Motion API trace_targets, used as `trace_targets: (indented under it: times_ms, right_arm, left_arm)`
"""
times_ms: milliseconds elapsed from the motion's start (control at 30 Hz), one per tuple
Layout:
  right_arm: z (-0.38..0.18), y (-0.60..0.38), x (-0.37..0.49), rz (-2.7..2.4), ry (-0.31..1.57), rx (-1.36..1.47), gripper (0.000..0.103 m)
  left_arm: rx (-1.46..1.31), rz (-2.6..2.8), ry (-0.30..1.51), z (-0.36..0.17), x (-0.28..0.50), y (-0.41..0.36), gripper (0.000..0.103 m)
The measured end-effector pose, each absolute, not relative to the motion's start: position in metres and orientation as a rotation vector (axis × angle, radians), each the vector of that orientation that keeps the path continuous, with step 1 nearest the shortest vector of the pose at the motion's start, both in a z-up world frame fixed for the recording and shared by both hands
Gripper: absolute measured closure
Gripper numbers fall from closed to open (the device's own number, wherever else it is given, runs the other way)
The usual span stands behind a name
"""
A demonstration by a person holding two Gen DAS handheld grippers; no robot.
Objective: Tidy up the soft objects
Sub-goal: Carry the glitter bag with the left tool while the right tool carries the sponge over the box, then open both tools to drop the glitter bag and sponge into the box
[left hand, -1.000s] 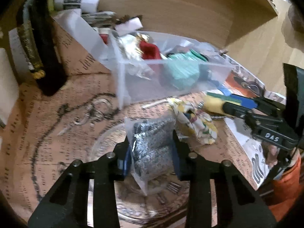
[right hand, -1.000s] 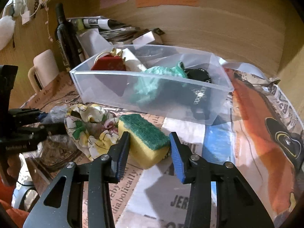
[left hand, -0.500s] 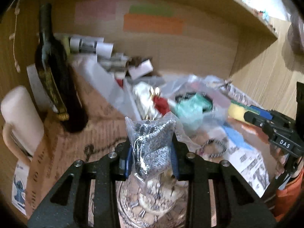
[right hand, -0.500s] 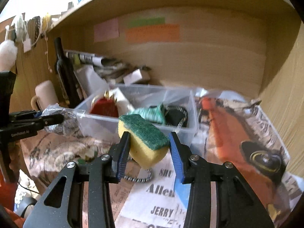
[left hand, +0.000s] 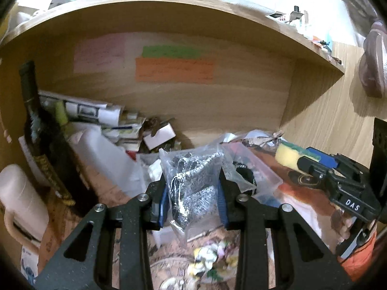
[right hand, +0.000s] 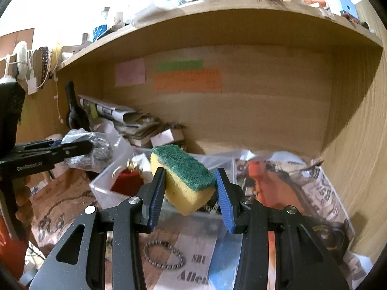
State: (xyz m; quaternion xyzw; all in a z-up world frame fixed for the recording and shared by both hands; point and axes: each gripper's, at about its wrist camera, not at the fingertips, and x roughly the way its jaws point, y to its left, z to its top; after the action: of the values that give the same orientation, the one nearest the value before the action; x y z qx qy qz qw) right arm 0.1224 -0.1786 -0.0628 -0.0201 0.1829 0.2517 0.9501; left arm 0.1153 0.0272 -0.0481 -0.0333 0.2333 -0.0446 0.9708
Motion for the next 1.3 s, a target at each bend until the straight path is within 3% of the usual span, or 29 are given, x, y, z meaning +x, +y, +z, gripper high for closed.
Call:
trace_targets:
  times_ms: [867, 1033, 1133, 1300]
  right_arm:
    - [-0.121, -0.151, 0.203, 0.473, 0.603, -0.117, 0.062]
    - [-0.120, -0.150, 0.202, 0.470, 0.608, -0.133, 0.060]
    - [-0.117, -0.150, 0.199, 0.474, 0.603, -0.142, 0.056]
    - [-0.108, -0.151, 0.188, 0.486, 0.568, -0.138, 0.041]
  left_arm:
    - [0.000, -0.123, 0.752, -0.122, 0.221, -0.009, 0.070]
    - [-0.004, -0.126, 0.760, -0.121, 0.219, -0.007, 0.062]
    - [-0.012, -0.126, 0.741, -0.115, 0.211, -0.004, 0.052]
    - [-0.038, -0.124, 0.667, -0.093, 0.189, 0.002, 0.046]
